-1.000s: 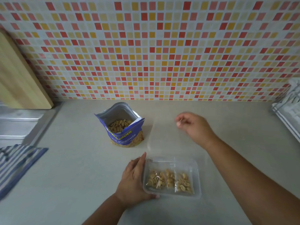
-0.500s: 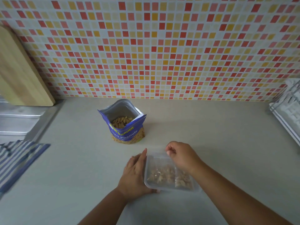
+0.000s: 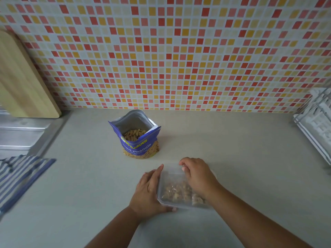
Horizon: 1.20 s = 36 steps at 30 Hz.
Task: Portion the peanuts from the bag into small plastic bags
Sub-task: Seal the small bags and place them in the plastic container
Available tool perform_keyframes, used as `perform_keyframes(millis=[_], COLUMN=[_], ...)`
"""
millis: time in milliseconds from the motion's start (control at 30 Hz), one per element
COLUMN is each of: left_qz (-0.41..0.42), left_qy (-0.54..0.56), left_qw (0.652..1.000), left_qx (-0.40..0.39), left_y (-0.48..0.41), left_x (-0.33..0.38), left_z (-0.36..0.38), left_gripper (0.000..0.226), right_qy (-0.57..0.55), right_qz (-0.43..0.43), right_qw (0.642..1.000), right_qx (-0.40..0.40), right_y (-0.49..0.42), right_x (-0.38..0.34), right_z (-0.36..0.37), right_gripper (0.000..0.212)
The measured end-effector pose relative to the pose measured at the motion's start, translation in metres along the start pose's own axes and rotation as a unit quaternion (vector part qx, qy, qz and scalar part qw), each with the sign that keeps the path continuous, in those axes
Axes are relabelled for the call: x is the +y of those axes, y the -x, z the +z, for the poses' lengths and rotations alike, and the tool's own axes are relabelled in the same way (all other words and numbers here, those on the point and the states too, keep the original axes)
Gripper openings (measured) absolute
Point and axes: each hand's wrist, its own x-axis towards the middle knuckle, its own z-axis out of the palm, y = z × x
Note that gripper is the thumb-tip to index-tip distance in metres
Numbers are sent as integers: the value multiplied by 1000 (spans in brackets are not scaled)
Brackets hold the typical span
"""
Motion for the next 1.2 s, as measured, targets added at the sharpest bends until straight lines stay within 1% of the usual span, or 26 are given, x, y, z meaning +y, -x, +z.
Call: perform_keyframes(millis=[67,100,167,233,300,333,367,433,467,533,567,667,867,967,1067,1200], left_qz=[14,17,14,1,-7,1,15,48,49,43,33,16,0,-12,-21,-32], left_qy=[4,18,62,131,198,205,184,76,13,-103,-123,-150,-194,-206,-226,-242], left_qw=[1000,999,997,990,980,979,983,996,999,994,992,989,980,978,974,970], left_qx=[-15,-29,-50,-50,-29,-17,-8,-9,-10,9,-2,3,38,26,13,-9], left_y=[1,3,9,17,21,19,15,6,3,0,-1,-8,-44,-67,-82,-90], left_x=[0,-1,-2,-4,4,12,21,40,47,49,48,47,51,49,49,47], left_z=[-3,-7,-19,-30,-37,-37,-34,-24,-17,-3,1,9,7,3,0,-2], left_gripper=[138,134,118,107,103,96,88,71,66,68,68,61,72,71,64,70], right_qy=[10,14,18,28,48,67,91,133,143,154,158,154,135,128,128,115], right_qz=[-19,-32,-44,-27,4,24,47,96,111,129,133,132,92,77,90,86], right_qw=[1000,999,994,989,986,985,985,983,981,979,978,979,985,987,987,989], right_qx=[16,39,103,145,162,157,139,83,64,35,27,24,50,53,40,27], right_y=[2,3,7,16,28,34,41,53,59,66,67,61,22,-4,-20,-28], right_x=[-3,-4,-6,-5,-2,-1,0,0,0,1,2,8,27,36,38,38], right_z=[0,-2,-7,-13,-15,-12,-9,0,5,13,16,16,12,10,5,3], right_gripper=[28,30,36,38,41,45,52,69,73,73,71,70,72,72,75,75])
